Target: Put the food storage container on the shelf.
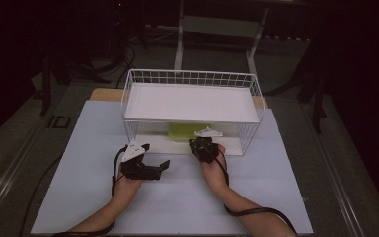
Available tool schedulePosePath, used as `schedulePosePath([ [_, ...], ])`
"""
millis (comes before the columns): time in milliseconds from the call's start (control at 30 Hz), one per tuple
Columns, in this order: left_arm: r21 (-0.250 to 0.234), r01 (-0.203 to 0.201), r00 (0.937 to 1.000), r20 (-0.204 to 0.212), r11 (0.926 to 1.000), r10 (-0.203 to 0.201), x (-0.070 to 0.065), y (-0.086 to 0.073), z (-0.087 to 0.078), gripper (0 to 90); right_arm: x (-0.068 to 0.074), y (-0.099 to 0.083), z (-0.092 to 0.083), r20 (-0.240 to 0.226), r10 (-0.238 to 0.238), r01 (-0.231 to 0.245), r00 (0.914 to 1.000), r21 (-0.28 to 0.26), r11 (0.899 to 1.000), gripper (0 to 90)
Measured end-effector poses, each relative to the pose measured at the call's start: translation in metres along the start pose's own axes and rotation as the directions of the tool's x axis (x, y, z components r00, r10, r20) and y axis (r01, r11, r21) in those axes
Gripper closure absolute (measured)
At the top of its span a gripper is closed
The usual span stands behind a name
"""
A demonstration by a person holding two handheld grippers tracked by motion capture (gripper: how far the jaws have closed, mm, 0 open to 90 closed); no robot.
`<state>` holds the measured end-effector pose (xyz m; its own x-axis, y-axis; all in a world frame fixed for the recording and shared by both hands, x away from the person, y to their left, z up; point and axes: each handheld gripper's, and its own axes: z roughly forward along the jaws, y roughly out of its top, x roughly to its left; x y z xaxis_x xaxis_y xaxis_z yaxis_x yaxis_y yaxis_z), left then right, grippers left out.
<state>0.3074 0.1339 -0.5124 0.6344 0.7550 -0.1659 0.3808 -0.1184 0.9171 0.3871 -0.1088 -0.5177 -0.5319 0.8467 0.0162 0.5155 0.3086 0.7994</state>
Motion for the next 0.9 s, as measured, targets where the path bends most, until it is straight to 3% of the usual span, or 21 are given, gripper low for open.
schedulePosePath([
  [33,0.006,0.009,0.9995,0.03,0.9999,-0.009,0.001,0.0,0.001,0.3,-0.001,0.001,0.003,-0.001,0.008,-0.008,1.0,-0.004,1.0,89.9],
  [433,0.009,-0.01,0.9994,0.033,0.9999,0.01,0.001,-0.001,0.002,0.3,0.002,0.003,0.011,-0.008,0.014,-0.014,0.9999,0.001,1.0,89.7],
  [767,0.001,-0.018,0.9992,0.035,0.9998,0.018,0.0,0.001,0.0,0.3,0.01,-0.001,-0.009,-0.058,0.029,-0.029,0.9979,-0.004,1.0,87.3],
  [900,0.0,-0.031,0.9984,0.047,0.9995,0.031,-0.002,0.001,0.001,0.3,0.014,0.001,-0.023,-0.078,0.01,-0.012,0.9969,-0.021,1.0,82.6],
])
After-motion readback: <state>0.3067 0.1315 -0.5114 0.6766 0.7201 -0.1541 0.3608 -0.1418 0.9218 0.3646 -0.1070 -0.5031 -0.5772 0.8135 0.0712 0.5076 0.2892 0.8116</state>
